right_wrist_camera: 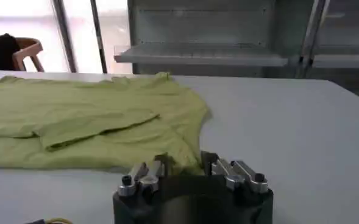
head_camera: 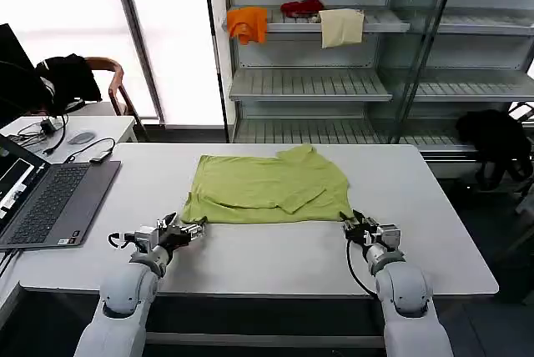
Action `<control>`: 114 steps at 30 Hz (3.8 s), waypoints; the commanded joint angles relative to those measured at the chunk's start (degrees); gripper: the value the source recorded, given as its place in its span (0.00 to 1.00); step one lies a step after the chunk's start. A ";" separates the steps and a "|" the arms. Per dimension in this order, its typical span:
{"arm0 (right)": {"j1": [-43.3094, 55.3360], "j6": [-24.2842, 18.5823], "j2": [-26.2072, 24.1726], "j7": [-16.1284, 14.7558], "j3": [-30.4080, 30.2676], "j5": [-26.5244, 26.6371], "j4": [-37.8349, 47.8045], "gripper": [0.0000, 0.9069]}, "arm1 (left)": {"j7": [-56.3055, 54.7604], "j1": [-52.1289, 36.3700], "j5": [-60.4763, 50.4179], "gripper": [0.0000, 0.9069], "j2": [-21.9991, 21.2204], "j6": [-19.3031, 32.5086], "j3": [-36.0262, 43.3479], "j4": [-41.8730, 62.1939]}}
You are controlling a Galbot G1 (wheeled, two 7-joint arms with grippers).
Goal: Fold and organize the clothes.
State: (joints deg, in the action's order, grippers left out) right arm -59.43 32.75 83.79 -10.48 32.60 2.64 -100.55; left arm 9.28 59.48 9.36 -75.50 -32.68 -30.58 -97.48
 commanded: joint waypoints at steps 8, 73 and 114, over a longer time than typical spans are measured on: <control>-0.45 -0.02 -0.16 -0.14 0.13 -0.10 -0.21 0.00 | 0.57 0.08 0.00 0.01 0.20 0.08 -0.18 1.42; -28.33 0.00 -1.16 1.37 -3.23 -3.34 -28.58 1.00 | -3.65 30.36 4.30 1.00 -0.98 0.92 -15.92 -28.15; 23.79 0.69 7.95 6.97 -9.80 1.96 24.52 1.00 | 3.52 -16.55 4.58 1.00 5.94 -0.55 3.62 15.09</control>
State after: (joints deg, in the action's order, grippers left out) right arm -40.27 33.41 90.44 -3.71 23.11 5.54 -83.76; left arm 12.26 48.63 15.20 -69.91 -33.16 -29.25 -90.67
